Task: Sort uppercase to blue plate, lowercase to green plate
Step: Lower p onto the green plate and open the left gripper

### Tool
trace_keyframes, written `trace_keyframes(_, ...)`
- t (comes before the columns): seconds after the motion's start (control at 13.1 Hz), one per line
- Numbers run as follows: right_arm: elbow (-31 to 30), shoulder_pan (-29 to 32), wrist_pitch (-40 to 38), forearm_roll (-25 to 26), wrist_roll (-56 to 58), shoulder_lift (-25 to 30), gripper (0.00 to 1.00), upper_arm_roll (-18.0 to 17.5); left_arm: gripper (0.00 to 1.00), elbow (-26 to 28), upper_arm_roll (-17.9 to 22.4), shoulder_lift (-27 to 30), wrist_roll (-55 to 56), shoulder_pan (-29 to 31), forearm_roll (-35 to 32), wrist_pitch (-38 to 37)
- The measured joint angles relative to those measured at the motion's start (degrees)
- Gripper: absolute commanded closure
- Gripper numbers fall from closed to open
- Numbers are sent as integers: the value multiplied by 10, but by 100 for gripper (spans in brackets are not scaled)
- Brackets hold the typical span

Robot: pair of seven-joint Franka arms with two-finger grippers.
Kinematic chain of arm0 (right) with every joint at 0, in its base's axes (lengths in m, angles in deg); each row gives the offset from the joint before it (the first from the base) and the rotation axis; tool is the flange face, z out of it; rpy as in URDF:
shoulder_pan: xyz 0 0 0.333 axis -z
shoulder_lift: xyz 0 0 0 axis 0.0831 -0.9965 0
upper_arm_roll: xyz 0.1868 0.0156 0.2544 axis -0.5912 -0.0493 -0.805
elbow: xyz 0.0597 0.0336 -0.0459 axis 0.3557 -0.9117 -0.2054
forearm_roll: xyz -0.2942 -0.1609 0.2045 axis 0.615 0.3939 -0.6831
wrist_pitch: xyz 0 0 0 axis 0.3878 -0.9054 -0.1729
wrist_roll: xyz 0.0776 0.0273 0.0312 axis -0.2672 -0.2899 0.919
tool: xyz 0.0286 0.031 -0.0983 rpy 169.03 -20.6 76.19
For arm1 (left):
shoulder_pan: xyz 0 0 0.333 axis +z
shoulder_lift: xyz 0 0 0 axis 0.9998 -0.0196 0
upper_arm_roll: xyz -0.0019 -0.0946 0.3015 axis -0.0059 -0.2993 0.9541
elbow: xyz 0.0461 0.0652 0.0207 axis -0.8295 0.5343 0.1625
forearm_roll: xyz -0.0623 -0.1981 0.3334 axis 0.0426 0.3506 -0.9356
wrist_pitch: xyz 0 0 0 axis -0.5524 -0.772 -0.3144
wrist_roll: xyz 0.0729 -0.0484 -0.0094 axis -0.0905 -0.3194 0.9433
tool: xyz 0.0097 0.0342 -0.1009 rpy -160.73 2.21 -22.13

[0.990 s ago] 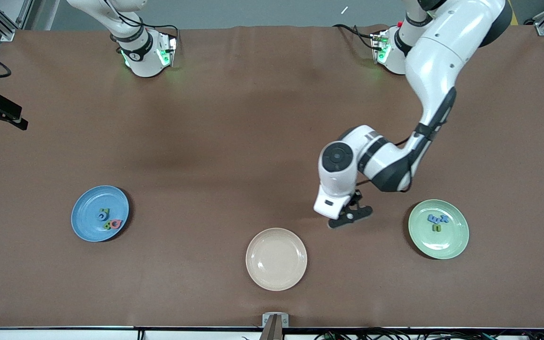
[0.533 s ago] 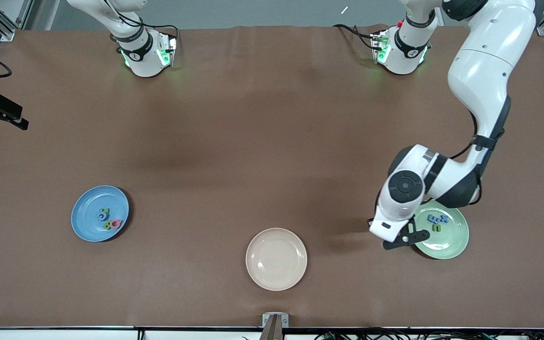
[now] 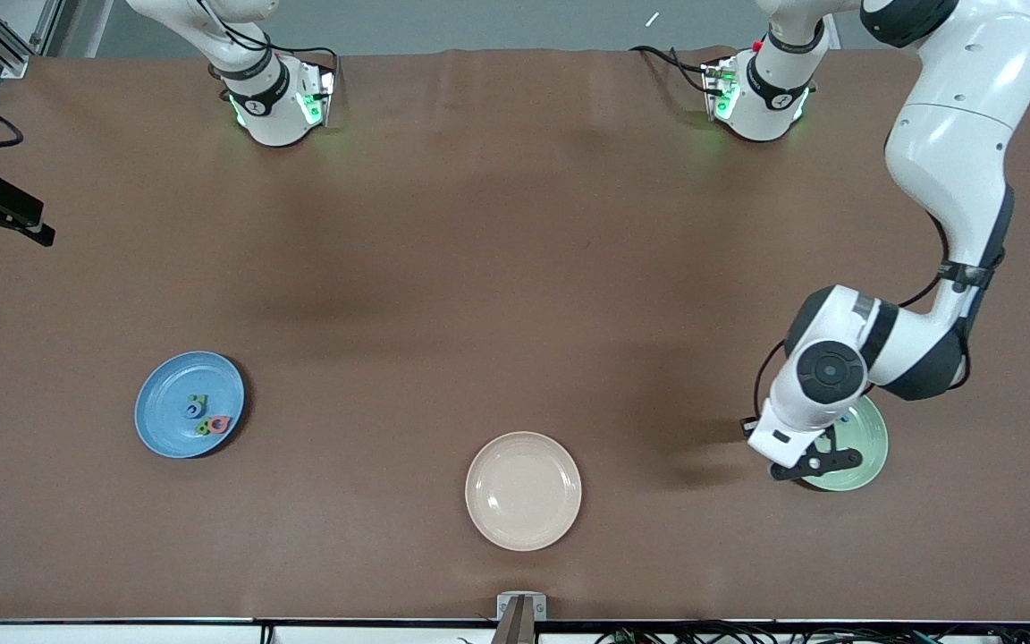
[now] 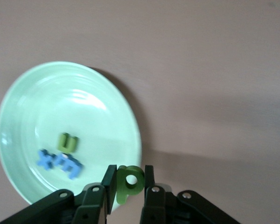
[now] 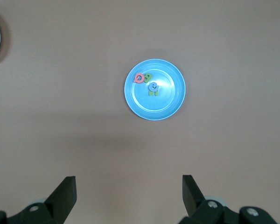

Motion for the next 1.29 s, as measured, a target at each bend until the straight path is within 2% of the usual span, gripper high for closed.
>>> trace_keyframes(0.38,0,0,-1,0,0,0,0,0,96,7,0,0,-94,53,0,7)
trace_keyframes(0.46,0,0,-1,0,0,0,0,0,87,12,0,-1,-116,66,0,19)
trace_keyframes(0.53,0,0,-1,0,0,0,0,0,56,17,1,-2,-137,79,0,32)
trace_keyframes(0.61,0,0,-1,0,0,0,0,0,16,19,1,-4,-155,92,0,41)
trace_keyframes(0.69,0,0,-1,0,0,0,0,0,0,20,1,-6,-168,100,0,47)
trace_keyframes(1.07,0,0,-2,0,0,0,0,0,0,4,-9,1,-243,103,0,52)
trace_keyframes(1.29,0,0,-3,0,0,0,0,0,0,-7,-30,46,-266,102,0,7)
